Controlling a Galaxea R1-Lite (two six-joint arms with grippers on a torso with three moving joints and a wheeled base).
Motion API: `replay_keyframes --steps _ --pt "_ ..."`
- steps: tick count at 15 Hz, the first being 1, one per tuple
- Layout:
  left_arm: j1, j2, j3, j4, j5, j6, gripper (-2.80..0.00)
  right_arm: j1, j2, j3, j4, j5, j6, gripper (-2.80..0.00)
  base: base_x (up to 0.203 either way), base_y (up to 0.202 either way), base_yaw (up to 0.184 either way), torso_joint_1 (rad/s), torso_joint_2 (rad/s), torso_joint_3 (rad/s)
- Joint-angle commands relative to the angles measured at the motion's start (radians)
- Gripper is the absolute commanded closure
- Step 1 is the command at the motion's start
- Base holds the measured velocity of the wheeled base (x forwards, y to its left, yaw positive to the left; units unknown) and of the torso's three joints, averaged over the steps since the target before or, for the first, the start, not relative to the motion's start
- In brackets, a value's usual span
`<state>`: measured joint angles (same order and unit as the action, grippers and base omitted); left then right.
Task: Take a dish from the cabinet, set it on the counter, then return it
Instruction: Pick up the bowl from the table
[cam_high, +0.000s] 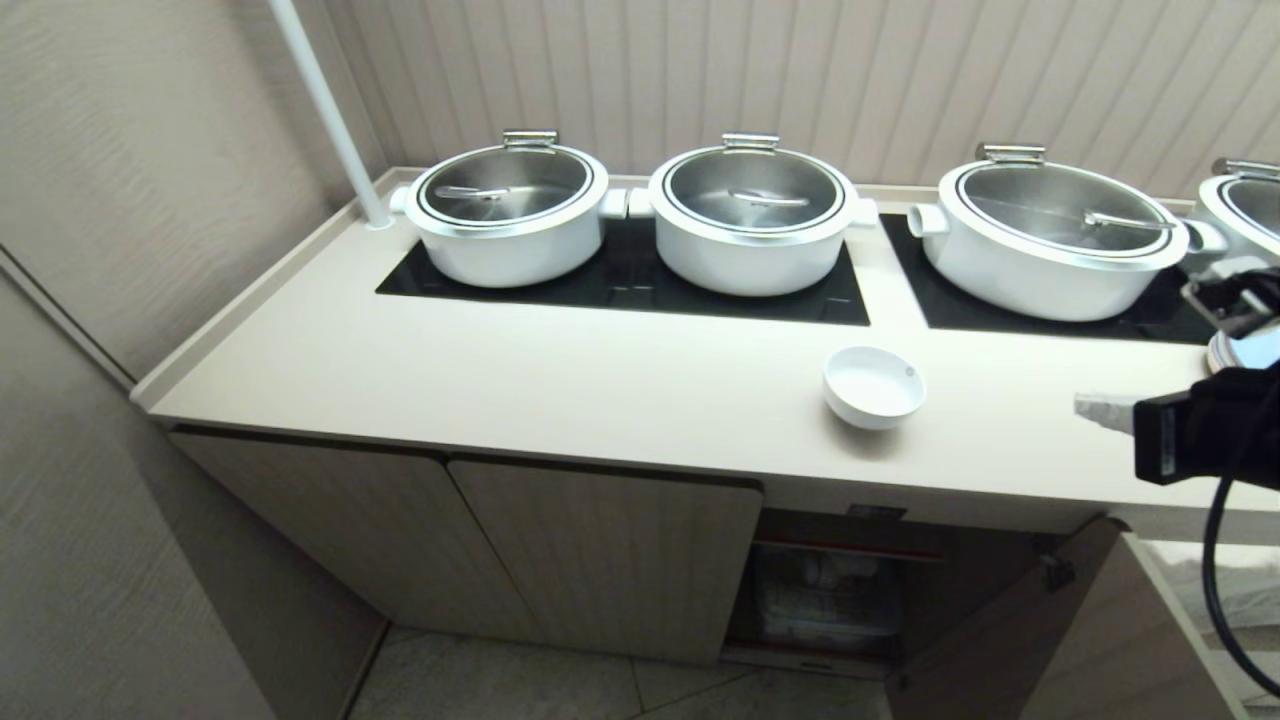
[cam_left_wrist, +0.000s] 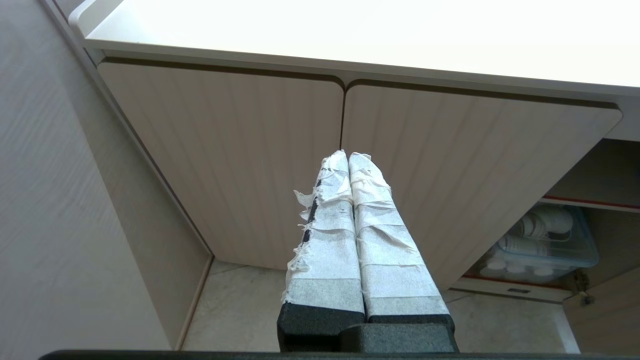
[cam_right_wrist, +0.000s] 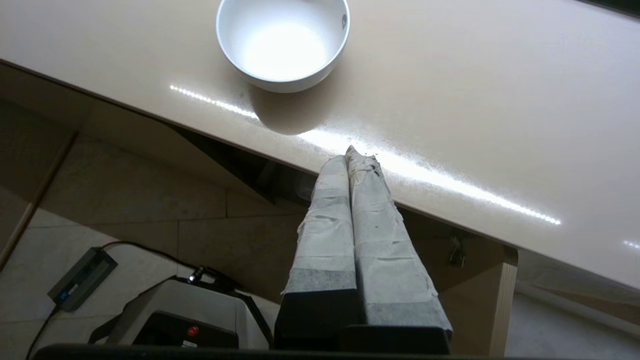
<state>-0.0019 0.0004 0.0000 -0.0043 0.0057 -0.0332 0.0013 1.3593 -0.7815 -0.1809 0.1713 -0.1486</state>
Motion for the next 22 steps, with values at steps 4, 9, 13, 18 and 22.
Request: replay_keyframes --steps 4,9,13,18,22 --pt "0.000 0.000 0.000 0.000 0.000 -0.001 0.00 0.005 0.270 -0.245 0.064 0.010 -0.012 0.00 0.000 0.000 0.000 0.000 0.00 0.000" --pt "0.000 0.000 0.000 0.000 0.000 -0.001 0.00 0.019 0.428 -0.516 0.309 0.013 -0.006 0.00 0.000 0.000 0.000 0.000 0.00 0.000" --pt "0.000 0.000 0.000 0.000 0.000 -0.001 0.00 0.056 0.545 -0.758 0.485 0.011 0.055 0.00 0.000 0.000 0.000 0.000 0.00 0.000" --pt "0.000 0.000 0.000 0.000 -0.001 -0.001 0.00 0.097 0.712 -1.111 0.758 0.007 0.174 0.00 0.000 0.000 0.000 0.000 0.00 0.000" --pt "0.000 0.000 0.000 0.000 0.000 -0.001 0.00 0.095 0.762 -1.173 0.836 -0.018 0.176 0.00 0.000 0.000 0.000 0.000 0.00 0.000"
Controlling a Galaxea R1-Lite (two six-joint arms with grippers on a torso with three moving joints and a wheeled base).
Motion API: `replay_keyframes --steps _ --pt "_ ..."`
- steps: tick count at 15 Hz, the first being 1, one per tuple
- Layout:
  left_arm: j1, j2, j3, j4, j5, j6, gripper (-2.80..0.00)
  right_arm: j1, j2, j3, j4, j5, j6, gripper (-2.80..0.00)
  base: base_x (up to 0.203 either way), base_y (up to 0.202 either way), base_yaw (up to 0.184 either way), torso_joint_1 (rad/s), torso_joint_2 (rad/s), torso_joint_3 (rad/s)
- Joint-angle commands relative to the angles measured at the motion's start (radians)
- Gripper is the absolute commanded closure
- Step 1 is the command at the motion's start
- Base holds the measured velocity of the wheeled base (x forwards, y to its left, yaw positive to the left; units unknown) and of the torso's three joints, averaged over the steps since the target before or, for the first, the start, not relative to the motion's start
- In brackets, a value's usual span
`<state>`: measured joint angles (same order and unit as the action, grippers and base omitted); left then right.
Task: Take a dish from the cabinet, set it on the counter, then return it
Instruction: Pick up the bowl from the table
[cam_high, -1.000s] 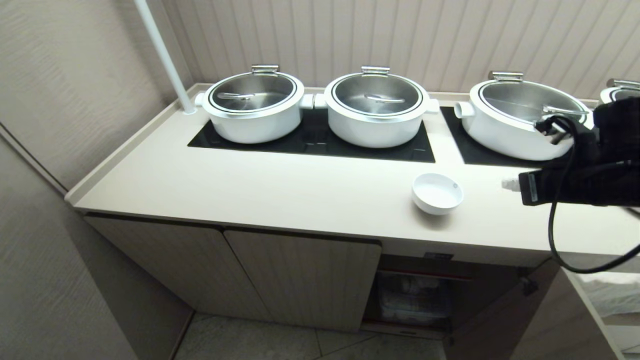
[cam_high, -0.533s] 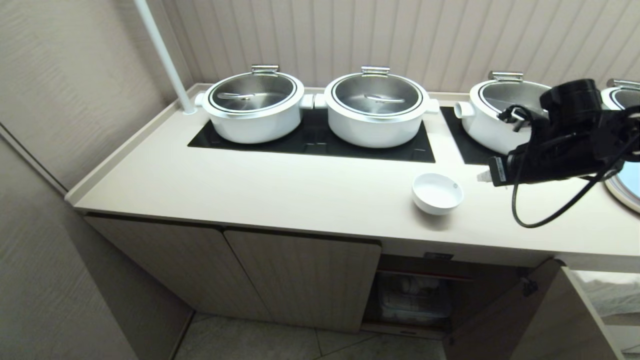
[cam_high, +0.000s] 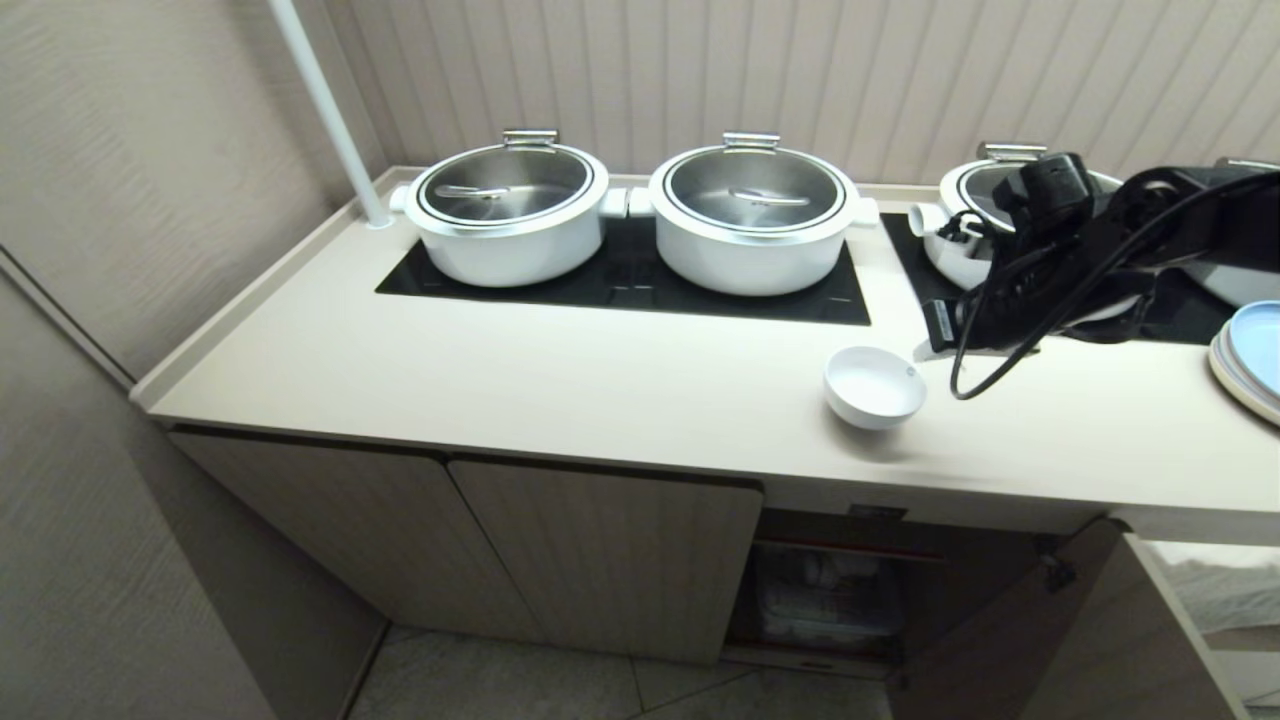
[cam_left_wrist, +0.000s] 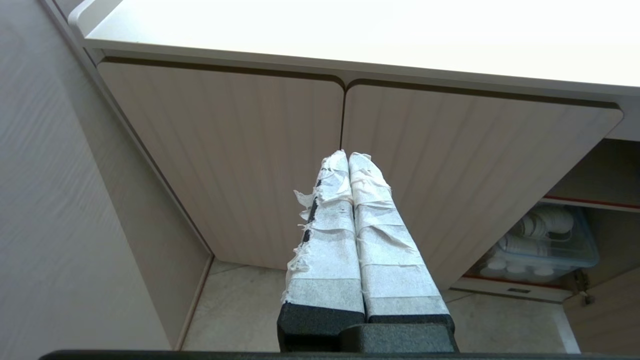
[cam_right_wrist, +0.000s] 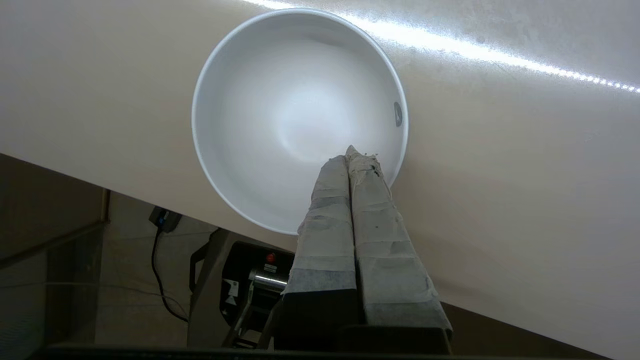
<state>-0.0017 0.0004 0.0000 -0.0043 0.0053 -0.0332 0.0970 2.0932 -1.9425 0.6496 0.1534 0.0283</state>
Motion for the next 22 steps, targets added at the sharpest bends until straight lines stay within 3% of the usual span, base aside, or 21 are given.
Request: replay_keyframes --steps 1,9,10,22 --pt "0.000 0.000 0.000 0.000 0.001 -0.001 0.00 0.000 0.034 -0.013 0.018 -0.005 -0.001 0.00 0.000 0.000 0.000 0.000 0.00 0.000" --pt "0.000 0.000 0.000 0.000 0.001 -0.001 0.00 -0.003 0.036 -0.013 0.045 -0.005 -0.002 0.00 0.000 0.000 0.000 0.000 0.00 0.000" --pt "0.000 0.000 0.000 0.000 0.001 -0.001 0.00 -0.003 0.033 -0.015 0.053 -0.004 -0.002 -2.80 0.000 0.000 0.000 0.000 0.00 0.000" --pt "0.000 0.000 0.000 0.000 0.001 -0.001 0.00 -0.003 0.041 -0.012 0.019 -0.062 -0.004 -2.80 0.000 0.000 0.000 0.000 0.00 0.000"
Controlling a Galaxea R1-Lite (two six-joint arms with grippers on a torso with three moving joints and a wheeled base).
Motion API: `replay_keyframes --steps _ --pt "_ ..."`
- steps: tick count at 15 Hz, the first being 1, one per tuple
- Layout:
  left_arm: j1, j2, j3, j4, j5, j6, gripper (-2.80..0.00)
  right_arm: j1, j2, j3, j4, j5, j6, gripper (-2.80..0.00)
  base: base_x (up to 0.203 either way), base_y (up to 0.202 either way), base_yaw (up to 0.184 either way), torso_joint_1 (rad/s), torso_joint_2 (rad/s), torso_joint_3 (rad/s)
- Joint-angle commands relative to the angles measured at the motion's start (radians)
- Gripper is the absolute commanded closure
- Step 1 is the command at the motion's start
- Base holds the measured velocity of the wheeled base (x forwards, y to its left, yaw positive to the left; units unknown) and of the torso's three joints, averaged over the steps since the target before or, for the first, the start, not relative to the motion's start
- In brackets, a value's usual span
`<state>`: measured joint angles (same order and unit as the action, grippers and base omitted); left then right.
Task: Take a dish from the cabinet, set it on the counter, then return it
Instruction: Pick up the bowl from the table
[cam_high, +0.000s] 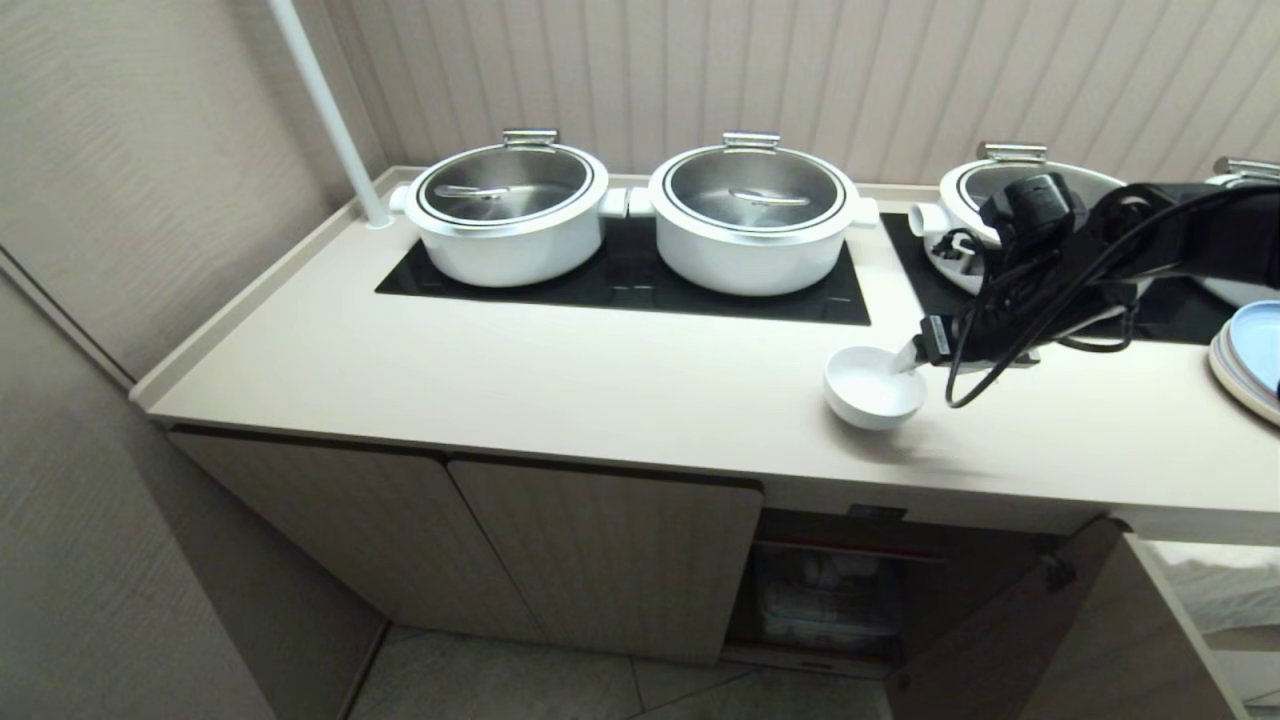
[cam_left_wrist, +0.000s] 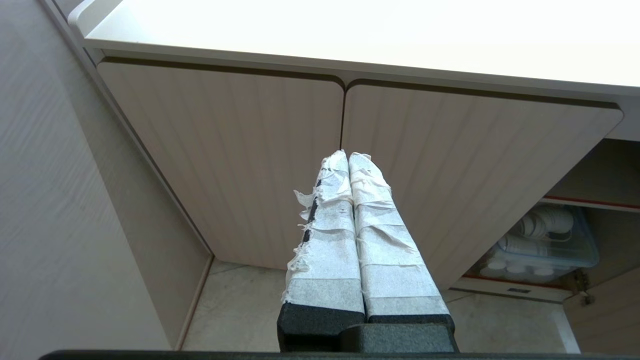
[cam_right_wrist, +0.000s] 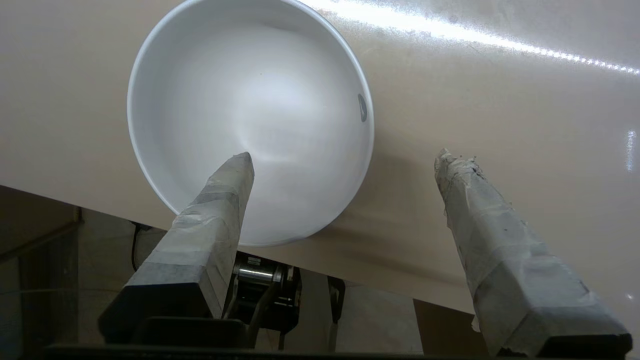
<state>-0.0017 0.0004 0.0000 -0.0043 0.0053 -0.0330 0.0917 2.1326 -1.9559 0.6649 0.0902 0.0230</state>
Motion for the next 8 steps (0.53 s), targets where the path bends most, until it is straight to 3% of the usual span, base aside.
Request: replay_keyframes --steps 1,8 --pt "0.000 0.000 0.000 0.000 0.001 -0.001 0.00 0.003 0.006 0.001 0.005 0.003 0.004 -2.80 0.000 0.000 0.000 0.000 0.00 0.000" --pt "0.000 0.000 -0.002 0.000 0.001 -0.001 0.00 0.004 0.061 0.001 -0.007 -0.045 0.005 -2.80 0.000 0.000 0.000 0.000 0.00 0.000"
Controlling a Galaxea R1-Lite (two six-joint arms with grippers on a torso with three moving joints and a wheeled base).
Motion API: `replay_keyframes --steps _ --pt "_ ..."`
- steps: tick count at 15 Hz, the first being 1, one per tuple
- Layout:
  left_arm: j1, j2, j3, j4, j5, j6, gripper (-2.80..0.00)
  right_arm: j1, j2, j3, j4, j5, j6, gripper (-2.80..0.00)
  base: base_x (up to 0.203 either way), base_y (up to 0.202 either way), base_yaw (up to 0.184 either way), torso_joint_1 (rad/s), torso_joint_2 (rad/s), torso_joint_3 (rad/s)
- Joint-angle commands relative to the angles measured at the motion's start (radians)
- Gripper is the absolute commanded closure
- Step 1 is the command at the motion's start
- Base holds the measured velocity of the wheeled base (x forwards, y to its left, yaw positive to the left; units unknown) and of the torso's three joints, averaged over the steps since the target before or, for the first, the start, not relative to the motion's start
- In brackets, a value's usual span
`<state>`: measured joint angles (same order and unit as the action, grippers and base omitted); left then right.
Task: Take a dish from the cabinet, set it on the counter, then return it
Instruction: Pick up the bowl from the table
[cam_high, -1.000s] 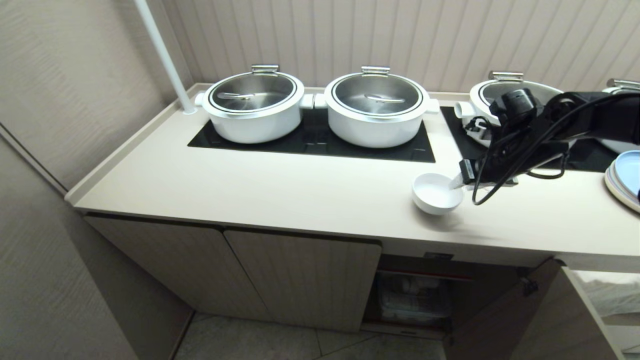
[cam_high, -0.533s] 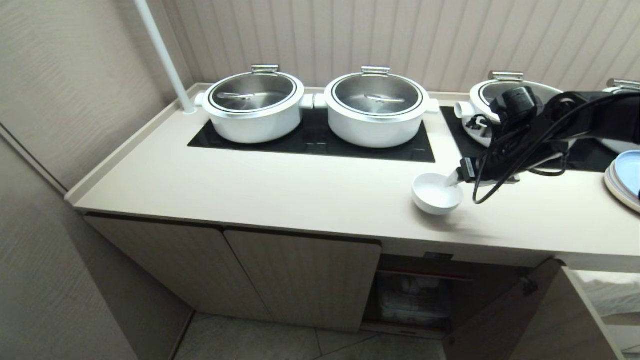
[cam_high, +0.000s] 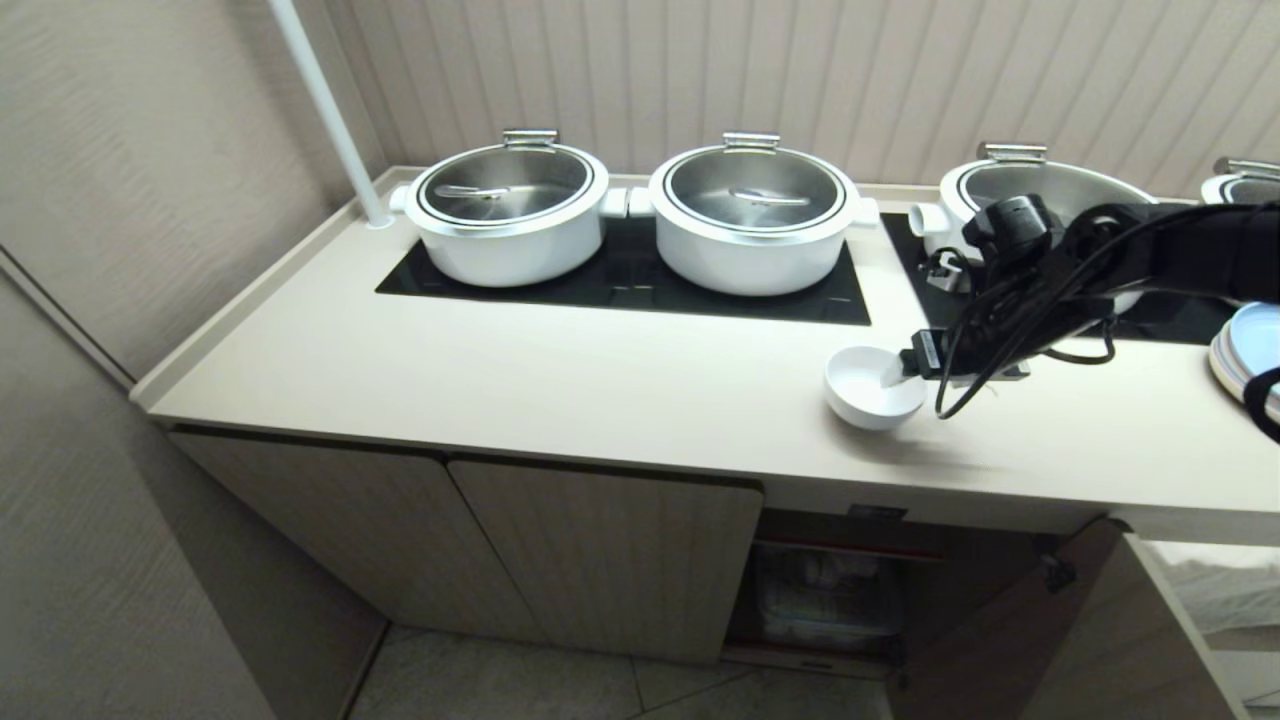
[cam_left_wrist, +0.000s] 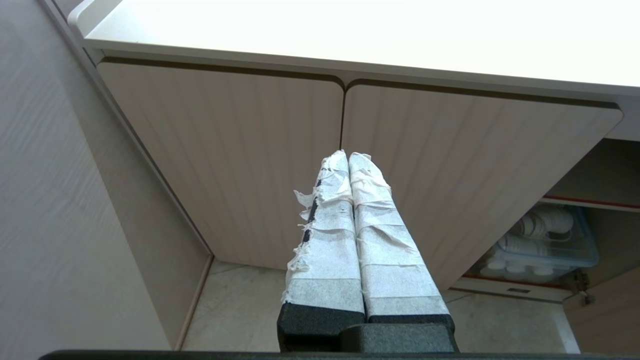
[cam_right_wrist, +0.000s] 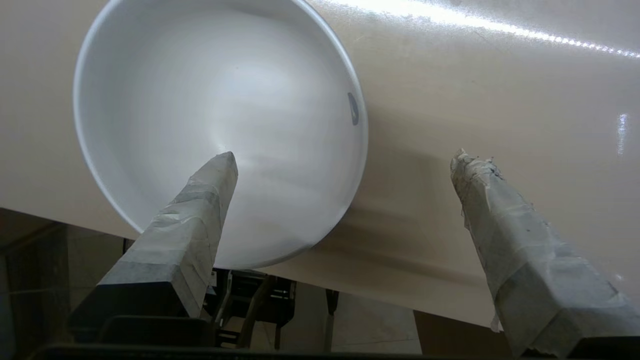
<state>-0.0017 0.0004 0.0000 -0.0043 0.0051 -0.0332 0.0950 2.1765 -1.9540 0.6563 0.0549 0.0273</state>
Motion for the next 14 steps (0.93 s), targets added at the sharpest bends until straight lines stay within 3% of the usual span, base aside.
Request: replay_keyframes --steps 1,14 --pt "0.000 0.000 0.000 0.000 0.001 -0.001 0.00 0.002 0.033 -0.002 -0.003 -0.043 0.002 -2.80 0.000 0.000 0.000 0.000 0.00 0.000" --pt "0.000 0.000 0.000 0.000 0.001 -0.001 0.00 0.023 0.074 -0.002 -0.055 -0.040 0.034 -2.80 0.000 0.000 0.000 0.000 0.00 0.000"
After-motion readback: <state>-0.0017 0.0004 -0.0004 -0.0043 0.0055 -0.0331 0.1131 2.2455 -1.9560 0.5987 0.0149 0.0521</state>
